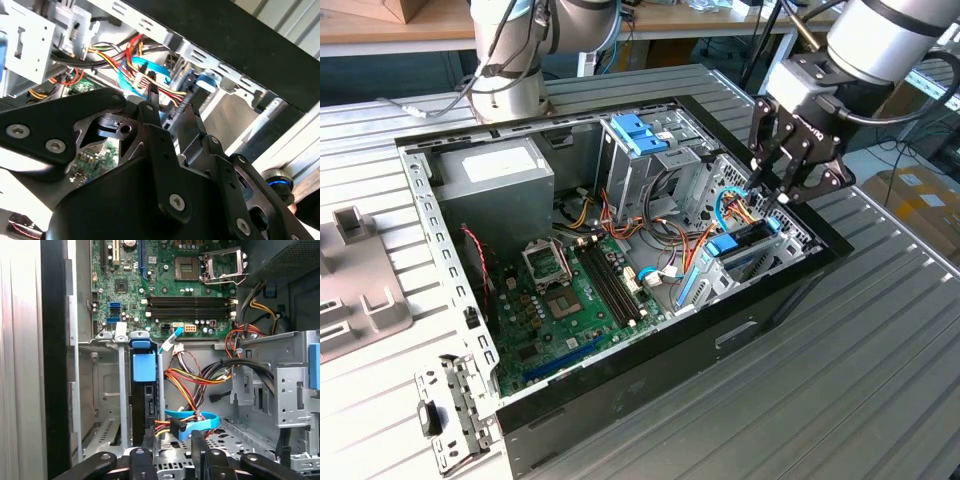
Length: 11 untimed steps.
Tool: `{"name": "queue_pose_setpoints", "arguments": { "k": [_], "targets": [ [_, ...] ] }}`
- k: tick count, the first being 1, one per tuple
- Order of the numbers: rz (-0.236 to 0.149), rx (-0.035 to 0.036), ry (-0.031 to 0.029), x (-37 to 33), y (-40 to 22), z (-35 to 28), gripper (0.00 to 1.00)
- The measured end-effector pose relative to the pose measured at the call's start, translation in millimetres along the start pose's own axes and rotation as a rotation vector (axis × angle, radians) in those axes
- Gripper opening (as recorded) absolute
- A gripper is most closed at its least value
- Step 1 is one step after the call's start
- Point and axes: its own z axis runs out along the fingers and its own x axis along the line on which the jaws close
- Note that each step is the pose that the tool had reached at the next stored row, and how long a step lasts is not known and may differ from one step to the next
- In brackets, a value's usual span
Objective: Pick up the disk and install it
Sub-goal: 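Insert the second disk wire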
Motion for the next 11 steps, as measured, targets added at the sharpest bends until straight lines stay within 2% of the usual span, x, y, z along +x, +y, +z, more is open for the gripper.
{"name": "queue_pose_setpoints", "arguments": {
  "k": [4,11],
  "targets": [
    [0.000,0.0000,-0.0004,-1.3,4.9,1.3,0.42],
    [0.000,0.0001,0.0001,-1.1,5.7,4.9,0.42]
  ]
}}
